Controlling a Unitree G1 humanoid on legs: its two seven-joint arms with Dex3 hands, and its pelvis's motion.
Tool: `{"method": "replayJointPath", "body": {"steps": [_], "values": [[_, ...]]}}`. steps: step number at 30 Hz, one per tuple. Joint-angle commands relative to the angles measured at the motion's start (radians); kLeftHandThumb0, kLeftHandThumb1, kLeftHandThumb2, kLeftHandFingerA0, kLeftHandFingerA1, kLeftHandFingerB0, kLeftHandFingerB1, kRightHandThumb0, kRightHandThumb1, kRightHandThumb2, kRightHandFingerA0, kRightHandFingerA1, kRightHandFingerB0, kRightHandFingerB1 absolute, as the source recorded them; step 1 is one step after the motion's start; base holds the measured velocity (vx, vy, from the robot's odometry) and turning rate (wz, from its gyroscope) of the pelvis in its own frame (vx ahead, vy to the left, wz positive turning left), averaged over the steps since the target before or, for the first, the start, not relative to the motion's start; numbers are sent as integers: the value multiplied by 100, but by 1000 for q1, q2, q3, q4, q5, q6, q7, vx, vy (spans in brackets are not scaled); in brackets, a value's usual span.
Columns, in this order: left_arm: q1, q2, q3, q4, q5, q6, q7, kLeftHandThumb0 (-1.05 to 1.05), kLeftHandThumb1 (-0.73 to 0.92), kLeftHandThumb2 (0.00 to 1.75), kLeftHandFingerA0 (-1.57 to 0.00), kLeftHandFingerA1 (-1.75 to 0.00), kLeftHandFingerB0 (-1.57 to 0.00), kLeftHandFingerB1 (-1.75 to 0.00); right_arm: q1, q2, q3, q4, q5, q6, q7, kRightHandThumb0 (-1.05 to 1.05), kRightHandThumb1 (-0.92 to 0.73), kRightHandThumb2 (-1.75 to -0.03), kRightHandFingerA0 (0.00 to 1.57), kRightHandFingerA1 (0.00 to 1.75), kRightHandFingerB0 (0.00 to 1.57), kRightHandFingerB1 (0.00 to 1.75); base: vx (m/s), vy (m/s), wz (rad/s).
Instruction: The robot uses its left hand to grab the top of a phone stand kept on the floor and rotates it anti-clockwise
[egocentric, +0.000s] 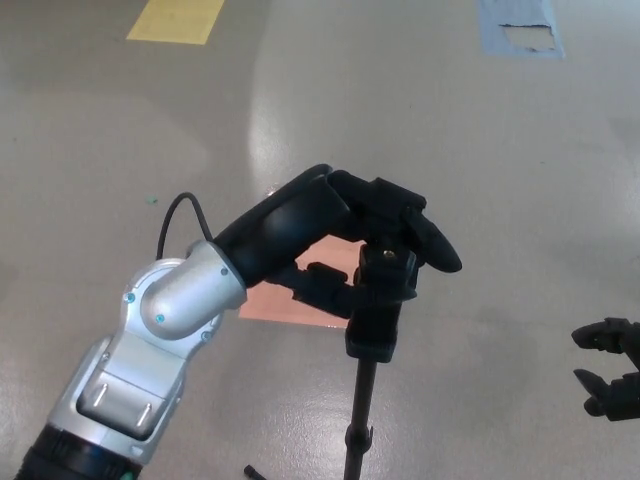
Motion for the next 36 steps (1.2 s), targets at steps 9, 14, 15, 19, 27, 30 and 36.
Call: {"method": "replayJointPath", "body": {"steps": [9, 14, 15, 19, 27, 30, 36], "values": [[15, -66, 51, -14, -162, 268, -52, -17, 70, 61, -91, -50, -85, -53, -17, -14, -3, 16, -9, 8, 10, -35, -61, -104, 53, 66, 4, 44, 0, 0, 0], [11, -79, 68, -30, -193, 358, -53, -19, 69, 61, -93, -49, -87, -52, -21, -14, 1, 19, -13, 7, 14, -36, -61, -104, 53, 66, 4, 43, 0, 0, 0], [10, -80, 70, -32, -197, 369, -53, -19, 69, 61, -93, -49, -87, -52, -21, -14, 2, 19, -14, 8, 13, -36, -61, -104, 53, 66, 4, 43, 0, 0, 0], [3, -96, 93, -34, -242, 446, -60, -17, 70, 61, -95, -50, -87, -52, -22, -15, 2, 20, -14, 7, 15, -36, -61, -104, 53, 66, 4, 44, 0, 0, 0], [4, -100, 102, -41, -263, 495, -62, -14, 70, 61, -94, -49, -89, -52, -25, -15, 6, 23, -19, 7, 19, -36, -60, -104, 55, 67, 6, 44, 0, 0, 0], [4, -101, 103, -47, -265, 514, -57, -14, 70, 61, -93, -49, -90, -52, -26, -15, 5, 26, -20, 6, 19, -37, -60, -104, 55, 67, 7, 45, 0, 0, 0], [-2, -110, 117, -58, -297, 571, -55, -13, 70, 61, -92, -50, -89, -52, -32, -15, 5, 29, -27, 8, 21, -37, -60, -104, 55, 67, 7, 45, 0, 0, 0]]}}
